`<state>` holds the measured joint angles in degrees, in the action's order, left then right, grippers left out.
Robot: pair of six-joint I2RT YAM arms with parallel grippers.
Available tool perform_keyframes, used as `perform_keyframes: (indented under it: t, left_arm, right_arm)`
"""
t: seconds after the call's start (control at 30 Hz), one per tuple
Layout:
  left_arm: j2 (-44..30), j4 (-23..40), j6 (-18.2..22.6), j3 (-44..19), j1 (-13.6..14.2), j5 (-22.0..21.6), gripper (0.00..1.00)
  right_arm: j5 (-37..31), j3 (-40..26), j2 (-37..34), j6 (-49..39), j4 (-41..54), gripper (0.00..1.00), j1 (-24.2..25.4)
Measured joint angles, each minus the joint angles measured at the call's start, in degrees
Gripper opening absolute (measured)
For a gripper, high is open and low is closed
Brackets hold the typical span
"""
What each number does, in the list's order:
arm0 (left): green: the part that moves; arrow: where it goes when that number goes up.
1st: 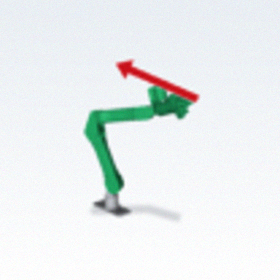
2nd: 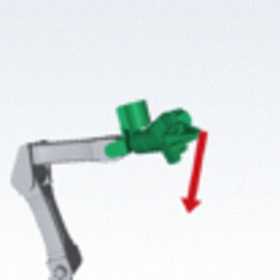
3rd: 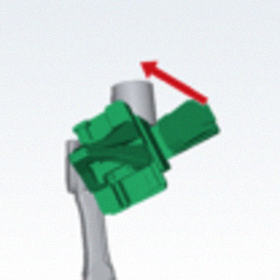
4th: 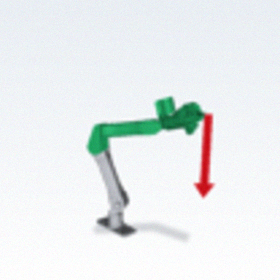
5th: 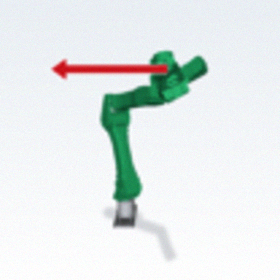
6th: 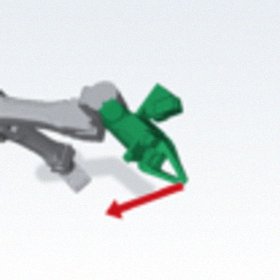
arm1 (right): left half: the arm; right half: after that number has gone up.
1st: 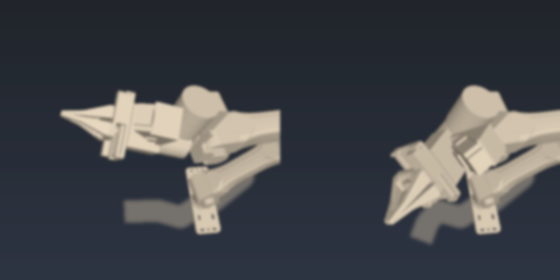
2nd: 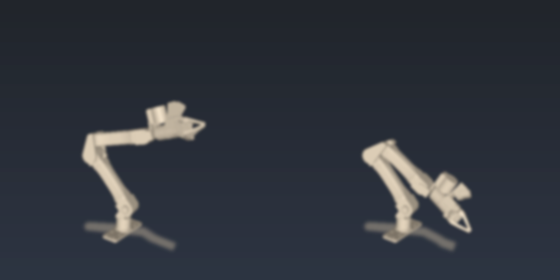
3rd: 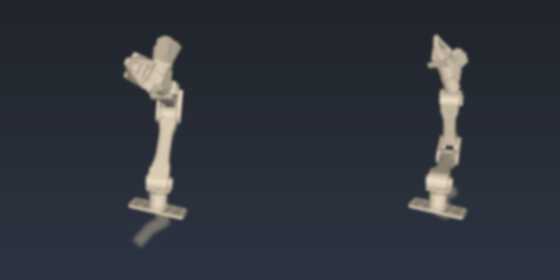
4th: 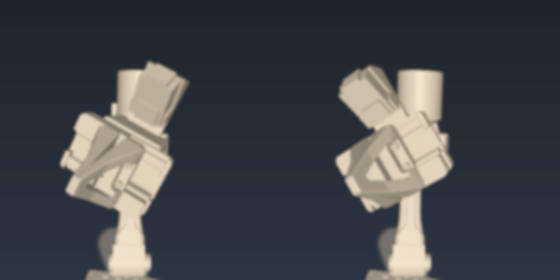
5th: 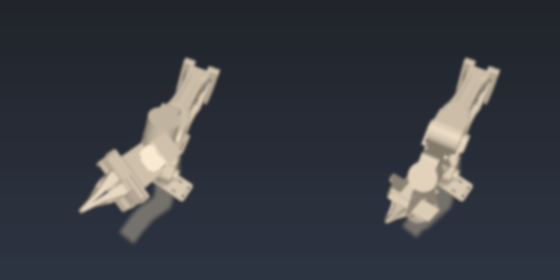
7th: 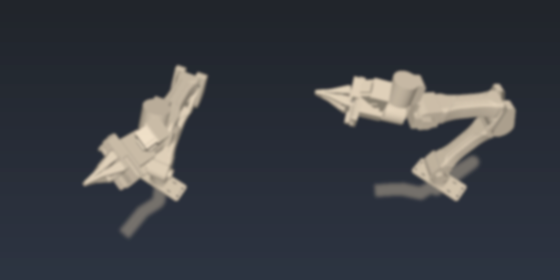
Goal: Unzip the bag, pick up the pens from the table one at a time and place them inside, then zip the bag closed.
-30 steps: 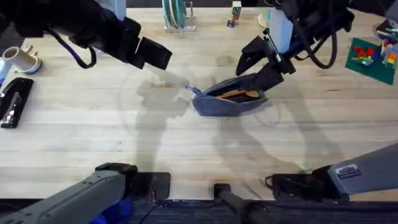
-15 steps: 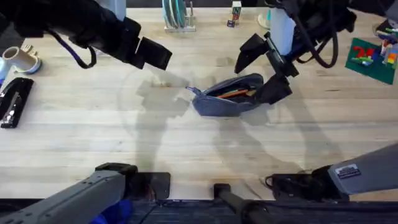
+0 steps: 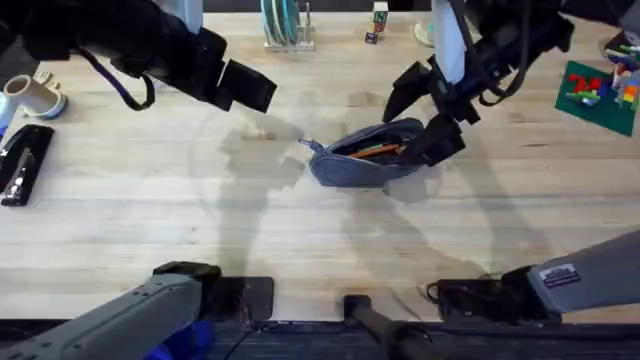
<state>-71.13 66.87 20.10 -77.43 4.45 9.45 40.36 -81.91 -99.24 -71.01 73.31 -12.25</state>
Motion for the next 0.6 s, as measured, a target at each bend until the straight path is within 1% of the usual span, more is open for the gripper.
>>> perform_keyframes:
  t: [0.13,0.3,0.4,0.47,0.6]
  left_arm:
    - [0.0,0.0,0.0,0.0,0.0,0.0,0.994]
    - [0.0,1.3,0.0,0.0,0.0,0.0,0.994]
    - [0.0,1.3,0.4,0.0,0.0,1.4,0.994]
    - [0.0,1.8,1.8,0.0,-0.1,3.3,0.994]
    - [0.0,4.2,7.2,0.0,-0.2,8.3,0.995]
  right_arm:
    - [0.2,0.0,0.0,3.7,0.1,0.997,0.0]
    - [2.8,0.0,0.0,10.3,0.5,0.997,0.0]
    - [4.2,0.0,0.0,12.4,1.2,0.996,0.0]
    - [4.7,0.0,0.0,13.6,1.3,0.996,-0.1]
    - [5.4,0.0,0.0,16.1,1.3,0.996,-0.1]
